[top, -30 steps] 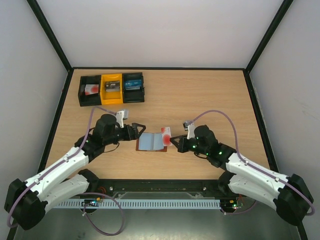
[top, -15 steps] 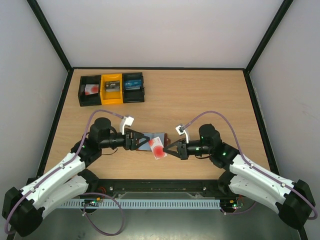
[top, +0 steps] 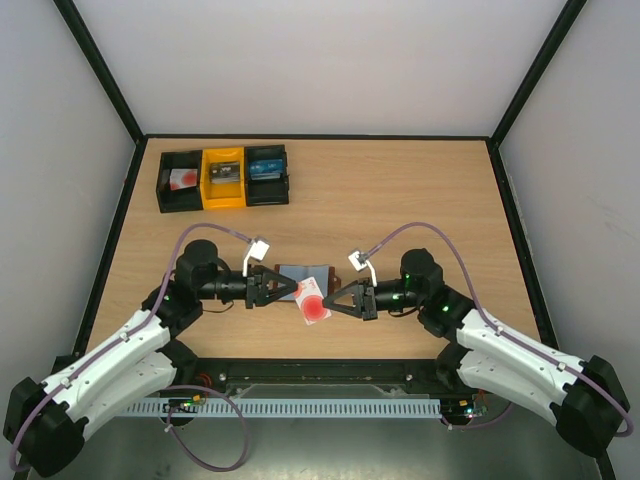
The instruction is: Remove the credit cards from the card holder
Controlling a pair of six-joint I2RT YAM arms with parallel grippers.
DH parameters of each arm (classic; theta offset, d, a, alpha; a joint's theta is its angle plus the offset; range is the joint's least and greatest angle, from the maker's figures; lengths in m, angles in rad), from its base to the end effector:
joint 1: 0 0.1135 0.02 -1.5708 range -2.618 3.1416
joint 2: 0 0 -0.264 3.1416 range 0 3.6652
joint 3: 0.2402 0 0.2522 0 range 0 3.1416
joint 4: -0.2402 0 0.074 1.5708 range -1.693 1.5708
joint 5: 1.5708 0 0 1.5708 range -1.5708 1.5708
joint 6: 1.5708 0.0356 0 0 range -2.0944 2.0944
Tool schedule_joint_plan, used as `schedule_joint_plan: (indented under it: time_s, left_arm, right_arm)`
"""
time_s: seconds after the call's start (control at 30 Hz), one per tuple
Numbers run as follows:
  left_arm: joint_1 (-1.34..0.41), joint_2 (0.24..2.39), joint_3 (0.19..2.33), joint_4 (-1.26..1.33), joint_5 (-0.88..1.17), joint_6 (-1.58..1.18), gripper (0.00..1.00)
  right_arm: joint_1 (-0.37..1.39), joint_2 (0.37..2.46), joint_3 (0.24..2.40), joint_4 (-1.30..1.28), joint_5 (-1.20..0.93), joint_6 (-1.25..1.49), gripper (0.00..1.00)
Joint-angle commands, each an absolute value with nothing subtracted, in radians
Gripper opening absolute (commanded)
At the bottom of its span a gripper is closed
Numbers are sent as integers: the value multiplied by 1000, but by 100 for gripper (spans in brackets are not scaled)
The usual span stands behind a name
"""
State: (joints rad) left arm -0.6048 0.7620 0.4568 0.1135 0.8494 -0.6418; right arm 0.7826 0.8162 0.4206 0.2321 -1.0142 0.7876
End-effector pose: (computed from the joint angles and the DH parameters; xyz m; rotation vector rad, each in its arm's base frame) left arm 0.1299 -0.1223 0.2608 0.6662 1.8927 -1.5952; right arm 0.1062 0.1483 0.2517 -0.9038 1.9298 1.9137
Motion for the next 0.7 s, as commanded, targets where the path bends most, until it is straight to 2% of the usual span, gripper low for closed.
schedule_joint_plan:
  time_s: [0.0, 0.1, 0.5, 0.67]
  left_arm:
    - [-604, 744, 418, 224, 893, -694, 14]
    - [-603, 746, 412, 238, 885, -704, 4]
    - [-602, 720, 416, 224, 859, -715, 3]
    - [-601, 721, 408, 238, 827, -734, 3]
  right_arm:
    - [778, 820, 403, 317, -1047, 823, 2]
    - [778, 818, 400, 315, -1043, 825, 2]
    - [778, 813, 374, 312, -992, 834, 3]
    - [778, 799, 369, 288, -929, 829, 23]
